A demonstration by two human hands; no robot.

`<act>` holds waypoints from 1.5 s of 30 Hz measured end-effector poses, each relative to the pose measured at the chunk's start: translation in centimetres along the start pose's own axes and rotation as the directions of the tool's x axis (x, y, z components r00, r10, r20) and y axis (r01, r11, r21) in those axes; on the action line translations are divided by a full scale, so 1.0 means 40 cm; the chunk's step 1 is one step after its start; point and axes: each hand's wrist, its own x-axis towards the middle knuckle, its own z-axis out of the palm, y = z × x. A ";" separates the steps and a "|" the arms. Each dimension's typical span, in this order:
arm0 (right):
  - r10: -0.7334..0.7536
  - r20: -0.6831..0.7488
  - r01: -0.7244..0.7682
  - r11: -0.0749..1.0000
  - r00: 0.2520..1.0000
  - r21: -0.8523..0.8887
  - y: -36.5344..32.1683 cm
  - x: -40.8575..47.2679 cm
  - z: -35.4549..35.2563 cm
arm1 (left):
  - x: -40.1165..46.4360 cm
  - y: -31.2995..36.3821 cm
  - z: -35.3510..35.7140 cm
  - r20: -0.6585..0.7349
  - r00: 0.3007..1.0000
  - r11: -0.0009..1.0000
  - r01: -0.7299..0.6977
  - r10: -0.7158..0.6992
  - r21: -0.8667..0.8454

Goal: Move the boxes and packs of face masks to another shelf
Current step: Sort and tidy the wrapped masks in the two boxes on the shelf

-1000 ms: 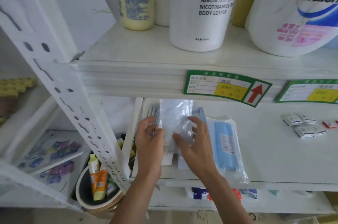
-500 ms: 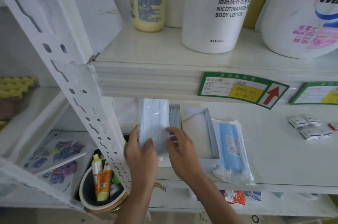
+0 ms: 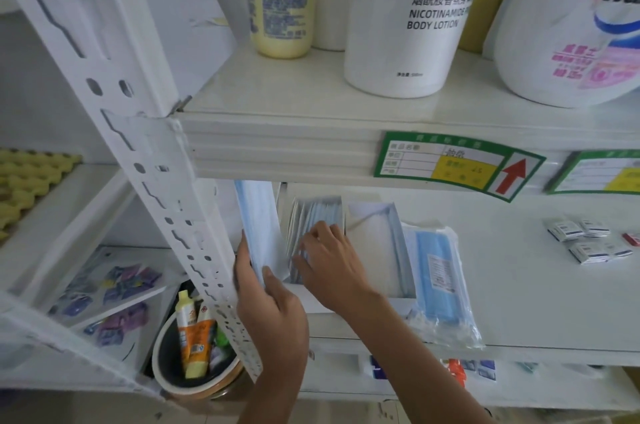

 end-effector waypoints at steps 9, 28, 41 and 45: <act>0.079 0.044 -0.083 0.993 0.996 0.082 0.018 0.017 0.035 | 0.005 -0.023 -0.006 0.054 0.998 0.999 -0.013 0.010 0.048; 0.148 -0.043 -0.152 0.984 0.988 -0.094 -0.018 0.047 0.073 | 0.001 -0.015 -0.018 0.047 0.999 1.000 0.009 -0.009 0.002; 0.318 0.052 -0.316 0.948 0.947 -0.045 -0.014 0.052 0.070 | 0.004 -0.001 -0.024 0.079 0.992 0.995 0.098 -0.096 -0.031; 0.367 0.084 -0.371 0.928 0.927 0.039 -0.020 0.056 0.051 | 0.002 0.010 -0.027 0.076 0.991 0.992 0.112 -0.108 -0.056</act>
